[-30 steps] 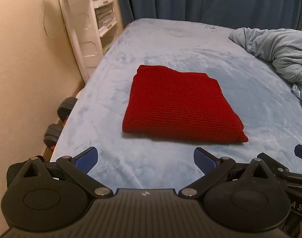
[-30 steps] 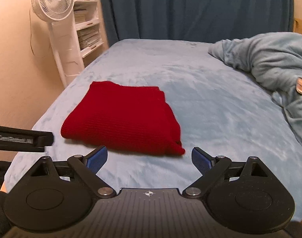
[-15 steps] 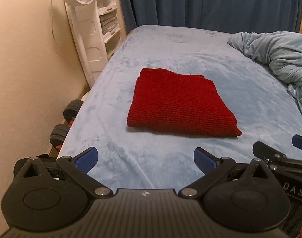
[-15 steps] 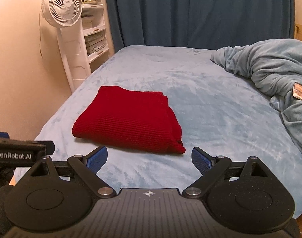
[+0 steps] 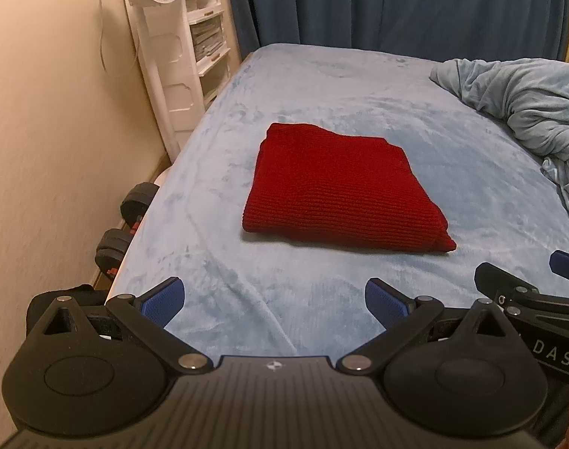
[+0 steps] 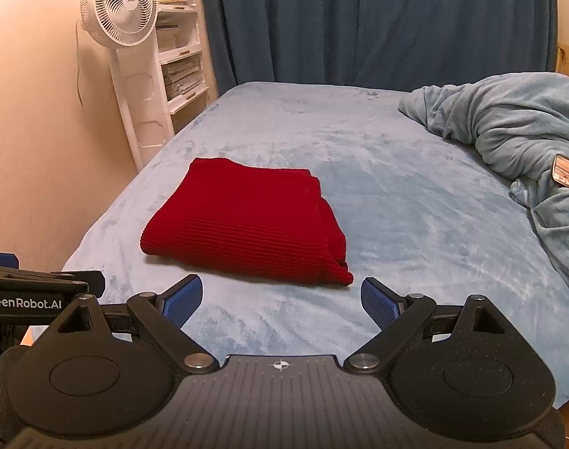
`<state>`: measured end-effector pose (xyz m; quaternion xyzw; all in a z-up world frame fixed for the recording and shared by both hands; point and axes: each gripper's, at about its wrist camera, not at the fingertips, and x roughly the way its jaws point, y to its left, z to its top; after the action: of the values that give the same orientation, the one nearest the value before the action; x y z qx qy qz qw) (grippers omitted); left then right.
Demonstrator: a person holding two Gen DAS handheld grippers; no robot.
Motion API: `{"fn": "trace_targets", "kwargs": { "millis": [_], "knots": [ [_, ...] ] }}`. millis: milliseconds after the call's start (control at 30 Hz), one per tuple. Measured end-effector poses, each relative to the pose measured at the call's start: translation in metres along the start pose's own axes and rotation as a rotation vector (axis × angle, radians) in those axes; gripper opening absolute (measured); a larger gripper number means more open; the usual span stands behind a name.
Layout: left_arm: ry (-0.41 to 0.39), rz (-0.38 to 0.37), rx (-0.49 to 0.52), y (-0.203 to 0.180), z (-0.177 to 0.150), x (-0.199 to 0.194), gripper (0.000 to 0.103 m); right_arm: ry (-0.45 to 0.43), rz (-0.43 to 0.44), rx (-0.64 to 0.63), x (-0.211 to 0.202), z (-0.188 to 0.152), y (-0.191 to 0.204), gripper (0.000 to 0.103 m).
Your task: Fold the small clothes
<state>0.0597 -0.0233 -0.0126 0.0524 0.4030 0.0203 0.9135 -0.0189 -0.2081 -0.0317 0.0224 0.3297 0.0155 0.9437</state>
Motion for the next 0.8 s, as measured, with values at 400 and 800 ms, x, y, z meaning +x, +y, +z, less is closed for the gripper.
{"fn": "trace_targets", "kwargs": {
  "millis": [400, 800],
  "knots": [
    [0.004, 0.002, -0.008, 0.0014, 0.0000, -0.0006, 0.103, -0.001, 0.004, -0.006, -0.0010, 0.0003, 0.0015, 0.092],
    [0.008, 0.012, 0.000, 0.0033, -0.0007, 0.0016, 0.103, 0.013, 0.007, -0.016, 0.0005, 0.0008, 0.0042, 0.100]
  ]
}}
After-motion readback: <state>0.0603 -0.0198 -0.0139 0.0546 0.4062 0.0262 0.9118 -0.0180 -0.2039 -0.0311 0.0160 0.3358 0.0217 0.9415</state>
